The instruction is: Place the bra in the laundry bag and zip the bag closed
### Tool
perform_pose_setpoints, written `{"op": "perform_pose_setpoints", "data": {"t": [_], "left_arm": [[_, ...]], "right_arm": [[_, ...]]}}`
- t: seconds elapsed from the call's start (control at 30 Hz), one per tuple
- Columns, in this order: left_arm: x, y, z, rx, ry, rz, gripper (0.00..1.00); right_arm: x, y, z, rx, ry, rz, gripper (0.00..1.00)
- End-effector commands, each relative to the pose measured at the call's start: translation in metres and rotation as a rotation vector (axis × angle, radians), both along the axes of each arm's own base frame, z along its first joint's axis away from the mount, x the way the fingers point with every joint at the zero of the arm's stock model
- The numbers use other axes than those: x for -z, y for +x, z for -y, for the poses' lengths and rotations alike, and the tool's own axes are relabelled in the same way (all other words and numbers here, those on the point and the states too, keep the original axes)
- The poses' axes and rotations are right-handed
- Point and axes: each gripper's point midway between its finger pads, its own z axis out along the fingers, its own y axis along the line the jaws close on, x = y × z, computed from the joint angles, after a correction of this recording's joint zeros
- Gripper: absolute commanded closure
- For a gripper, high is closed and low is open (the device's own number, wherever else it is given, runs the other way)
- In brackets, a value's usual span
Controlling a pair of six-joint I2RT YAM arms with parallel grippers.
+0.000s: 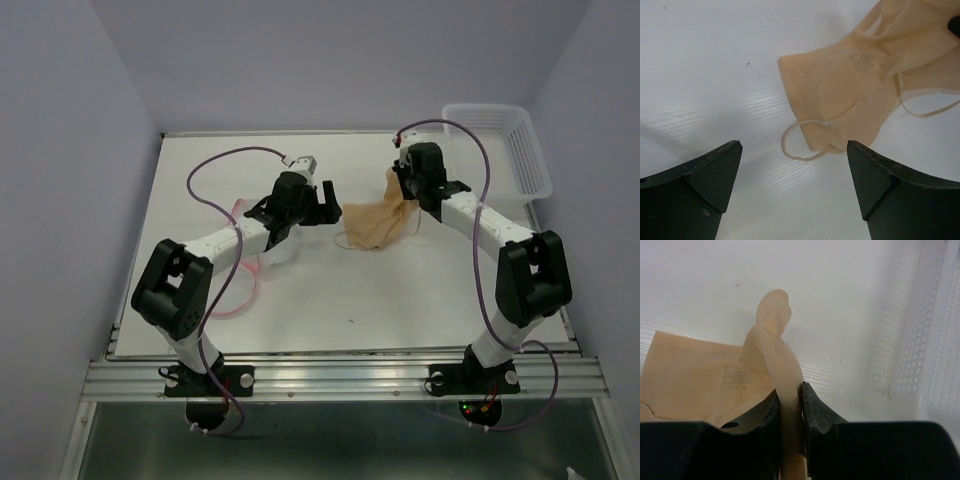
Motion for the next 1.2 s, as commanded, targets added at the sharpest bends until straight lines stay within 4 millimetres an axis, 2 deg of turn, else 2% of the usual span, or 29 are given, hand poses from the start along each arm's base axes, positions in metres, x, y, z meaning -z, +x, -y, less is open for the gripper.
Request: {"op": "perform_pose_setpoints", "data": {"t": [0.0,0.1,0.27,0.4,0.47,0.6,0.67,0.73,0.77,0.87,0.97,1.0,1.1,1.17], "left_arm": [[-0.024,0.003,-0.016,-0.049,-0.013,0.039,0.01],[-0.025,0.003,-0.025,-0.086,-0.014,0.033,0.01],[-0.022,0.011,-0.064,-0.255,-0.033,-0.027,0.01],[-0.030,0.010,-0.082,-0.294,-0.070,-0.019,0.01],[-0.035,0.011,-0.094,-0.316,-0.078,-0.007,0.01],[-0.041,0.006,-0.101,-0.319,-0.098,0.001,0.01],[-0.044,0.004,-0.103,-0.320,-0.104,0.013,0.01],[-0.048,0.004,-0.105,-0.325,-0.110,0.024,0.01],[-0.049,0.004,-0.105,-0.325,-0.110,0.028,0.01],[-0.054,0.003,-0.106,-0.327,-0.118,0.040,0.01],[-0.058,0.003,-0.107,-0.327,-0.124,0.052,0.01],[-0.060,0.003,-0.107,-0.328,-0.126,0.056,0.01],[-0.062,0.002,-0.108,-0.329,-0.132,0.062,0.01],[-0.064,0.000,-0.108,-0.329,-0.136,0.065,0.01]], "right_arm": [[-0.007,0.003,-0.011,0.007,-0.218,0.032,0.75],[0.002,-0.001,-0.033,-0.017,-0.265,0.024,0.74],[0.008,-0.007,-0.064,-0.067,-0.272,0.025,0.73],[0.015,-0.020,-0.096,-0.132,-0.301,0.026,0.71],[0.018,-0.023,-0.102,-0.137,-0.324,0.026,0.71],[0.026,-0.037,-0.117,-0.151,-0.348,0.024,0.68],[0.028,-0.045,-0.127,-0.151,-0.340,0.026,0.63],[0.033,-0.049,-0.129,-0.136,-0.324,0.018,0.62],[0.037,-0.056,-0.140,-0.165,-0.323,0.013,0.61],[0.049,-0.067,-0.159,-0.197,-0.309,-0.005,0.54],[0.054,-0.075,-0.175,-0.233,-0.235,-0.029,0.36],[0.056,-0.080,-0.187,-0.281,-0.179,-0.052,0.32],[0.047,-0.096,-0.207,-0.375,-0.058,-0.082,0.15],[0.030,-0.105,-0.216,-0.431,0.012,-0.069,0.14]]}}
